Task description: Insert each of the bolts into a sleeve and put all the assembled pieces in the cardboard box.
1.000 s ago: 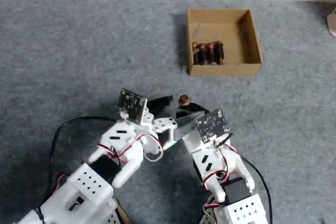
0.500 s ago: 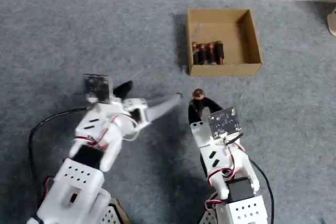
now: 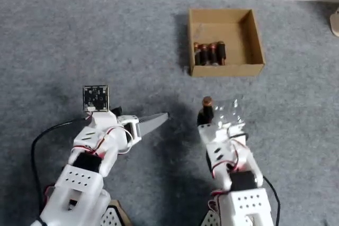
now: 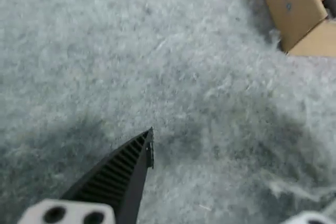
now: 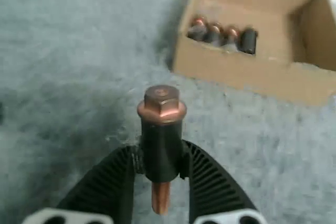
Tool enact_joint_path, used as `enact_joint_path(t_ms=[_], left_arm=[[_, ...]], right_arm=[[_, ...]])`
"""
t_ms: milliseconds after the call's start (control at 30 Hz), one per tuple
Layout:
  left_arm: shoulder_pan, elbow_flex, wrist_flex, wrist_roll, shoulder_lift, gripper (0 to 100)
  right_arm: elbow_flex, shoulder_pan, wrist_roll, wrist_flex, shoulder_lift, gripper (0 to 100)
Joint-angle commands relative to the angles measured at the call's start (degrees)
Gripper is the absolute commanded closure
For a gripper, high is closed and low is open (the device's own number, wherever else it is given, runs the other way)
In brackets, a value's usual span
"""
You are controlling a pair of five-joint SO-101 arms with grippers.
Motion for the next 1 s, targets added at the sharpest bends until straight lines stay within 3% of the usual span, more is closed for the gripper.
enact_joint_path(t_ms=[0, 367, 600, 967], left_arm=[[-0.4, -0.04, 0.09, -0.26, -0.75, 48], [-0.66, -0.04, 0.09, -0.35, -0.48, 48], [-0.75, -0.04, 0.09, -0.35, -0.31, 48], [-0.75, -0.04, 0.09, -0.35, -0.31, 48]], right_arm=[[-10.24, 3.65, -0.09, -5.49, 11.3, 99.3], [-43.03, 7.87, 0.0, -6.81, 46.81, 99.3], [-61.93, 8.4, 4.66, -6.73, 68.53, 99.3], [-91.3, 11.82, 4.57, -6.46, 95.43, 99.3]])
